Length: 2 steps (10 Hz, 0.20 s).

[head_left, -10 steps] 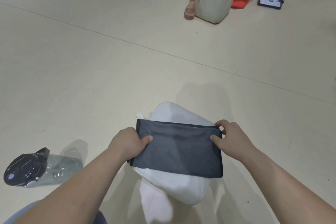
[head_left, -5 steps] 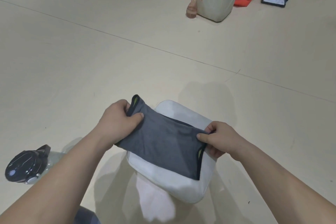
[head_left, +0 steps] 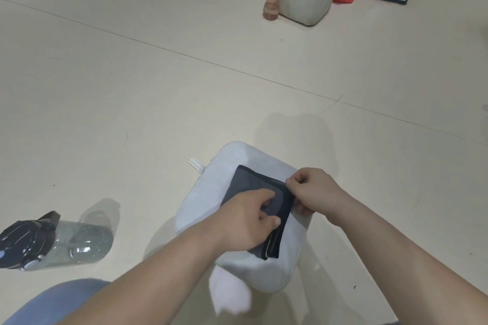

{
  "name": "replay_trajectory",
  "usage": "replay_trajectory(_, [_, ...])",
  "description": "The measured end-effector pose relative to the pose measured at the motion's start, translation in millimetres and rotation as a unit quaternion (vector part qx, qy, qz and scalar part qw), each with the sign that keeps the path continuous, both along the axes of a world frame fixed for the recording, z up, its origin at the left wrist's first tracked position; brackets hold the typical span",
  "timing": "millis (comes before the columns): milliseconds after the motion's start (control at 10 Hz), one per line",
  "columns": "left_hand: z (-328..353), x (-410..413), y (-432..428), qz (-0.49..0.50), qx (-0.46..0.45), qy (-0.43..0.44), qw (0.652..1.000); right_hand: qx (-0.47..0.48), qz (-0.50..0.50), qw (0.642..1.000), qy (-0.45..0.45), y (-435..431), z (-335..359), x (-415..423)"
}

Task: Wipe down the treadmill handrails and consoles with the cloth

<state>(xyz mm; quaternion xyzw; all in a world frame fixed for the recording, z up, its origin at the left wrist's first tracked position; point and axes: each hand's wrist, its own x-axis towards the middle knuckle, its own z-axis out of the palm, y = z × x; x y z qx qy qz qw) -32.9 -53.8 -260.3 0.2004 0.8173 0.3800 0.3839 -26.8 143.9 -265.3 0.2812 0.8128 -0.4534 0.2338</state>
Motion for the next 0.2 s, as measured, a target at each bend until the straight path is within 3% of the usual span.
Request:
replay_trajectory(100, [4.7,-7.1,-6.1,-0.011,0.024,-0.031,0.999,-0.004,-0.009,1.0,-0.002,-1.0,-1.8,-1.8])
replay_trajectory(200, [8.5,-14.2,-11.0,0.042,0.02,0.016,0.999,0.136,0.063,0.989,0.017,-1.4,-2.4,-5.7])
